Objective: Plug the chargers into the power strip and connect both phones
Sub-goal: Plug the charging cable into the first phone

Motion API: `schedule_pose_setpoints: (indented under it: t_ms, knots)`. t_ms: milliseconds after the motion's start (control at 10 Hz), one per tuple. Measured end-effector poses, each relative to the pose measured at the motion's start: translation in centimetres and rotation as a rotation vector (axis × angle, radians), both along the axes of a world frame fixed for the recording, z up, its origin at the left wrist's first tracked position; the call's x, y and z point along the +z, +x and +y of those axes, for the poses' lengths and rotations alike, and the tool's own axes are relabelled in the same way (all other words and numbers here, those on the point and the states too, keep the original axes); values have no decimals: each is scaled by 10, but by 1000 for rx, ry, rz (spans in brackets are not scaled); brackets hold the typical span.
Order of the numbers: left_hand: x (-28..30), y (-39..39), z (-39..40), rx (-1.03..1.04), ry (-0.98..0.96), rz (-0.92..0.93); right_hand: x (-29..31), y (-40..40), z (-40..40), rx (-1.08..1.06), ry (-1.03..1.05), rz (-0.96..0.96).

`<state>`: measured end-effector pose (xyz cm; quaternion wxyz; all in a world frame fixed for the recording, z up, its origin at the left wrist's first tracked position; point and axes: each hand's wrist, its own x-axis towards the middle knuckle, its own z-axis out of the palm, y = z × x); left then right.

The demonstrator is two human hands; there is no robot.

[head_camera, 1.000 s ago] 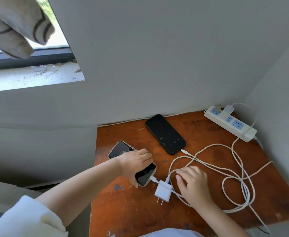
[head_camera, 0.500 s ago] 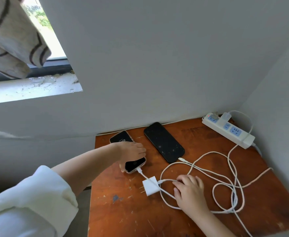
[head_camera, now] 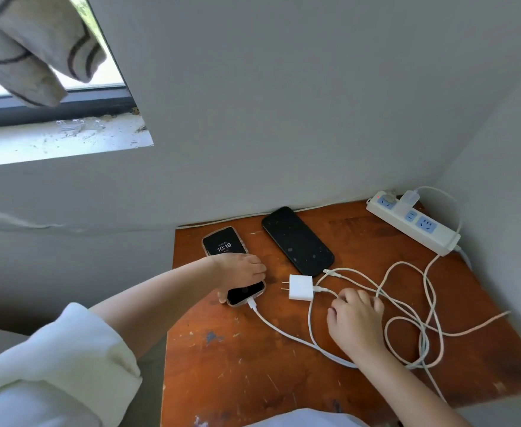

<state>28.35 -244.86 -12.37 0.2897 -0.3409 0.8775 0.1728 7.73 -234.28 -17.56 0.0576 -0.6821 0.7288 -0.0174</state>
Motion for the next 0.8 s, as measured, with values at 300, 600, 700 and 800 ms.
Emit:
schedule_pose_setpoints:
  t_ms: [300,600,700,800]
  knots:
    - [-45,39,50,249,-356,334,0,28,9,227,-91,-125]
    - [-91,48,110,864,-399,201,-16,38,20,243,48,-154]
    - [-92,48,110,856,-435,206,-20,35,22,239,29,-148]
    - [-95,48,111,848,-456,202,-18,38,23,209,2,-135]
